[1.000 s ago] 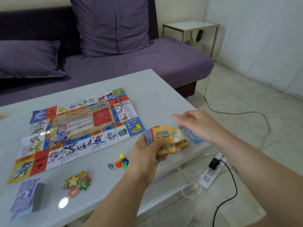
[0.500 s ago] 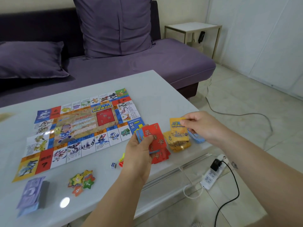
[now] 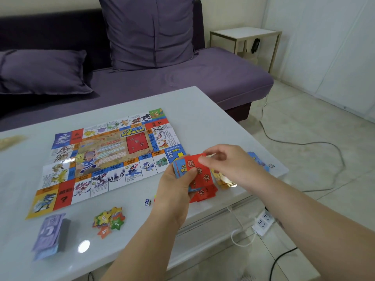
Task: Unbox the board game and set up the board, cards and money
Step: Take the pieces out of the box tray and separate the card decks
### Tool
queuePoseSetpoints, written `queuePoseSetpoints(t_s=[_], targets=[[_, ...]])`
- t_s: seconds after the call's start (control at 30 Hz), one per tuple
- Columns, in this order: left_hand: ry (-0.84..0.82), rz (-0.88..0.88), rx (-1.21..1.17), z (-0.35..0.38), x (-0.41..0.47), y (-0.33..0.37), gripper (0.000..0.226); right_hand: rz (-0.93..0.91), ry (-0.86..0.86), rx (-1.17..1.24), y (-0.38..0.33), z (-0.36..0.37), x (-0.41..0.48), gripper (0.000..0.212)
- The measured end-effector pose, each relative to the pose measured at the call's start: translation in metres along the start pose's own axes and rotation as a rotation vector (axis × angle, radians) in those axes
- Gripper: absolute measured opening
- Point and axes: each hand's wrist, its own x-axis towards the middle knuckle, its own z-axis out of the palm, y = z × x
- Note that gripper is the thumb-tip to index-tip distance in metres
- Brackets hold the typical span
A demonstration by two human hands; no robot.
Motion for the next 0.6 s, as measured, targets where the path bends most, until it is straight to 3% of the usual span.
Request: queuePoseSetpoints(t_s=[0.17,0.23,0.4,0.53,0.6], targets=[[-0.053,-0.019,-0.105,-0.008,-0.009,0.014,0.022,0.043,0.013,0.165,0.001,0.014,0.008,0.003],[-0.026,0.015,-0.086,-0.016,-0.009,0.021,0.023,0.037,0.042,0.224,0.002,0.015,0.011,0.007],[0.052,0.107,0.023,-0.036,-0.008,0.029,0.024,0.029,0.005,0.006,0.002,0.021,0.011,0.013],[0.027,0.102,0.051,-0.034,-0.012,0.028,0.021,-0.047,0.127,-0.329,0.008,0.031,0.01,0.026],[0.031,0.098,0.051,-0.033,-0.011,0.025,0.018,-0.066,0.153,-0.243,0.0,0.03,0.005,0.026]])
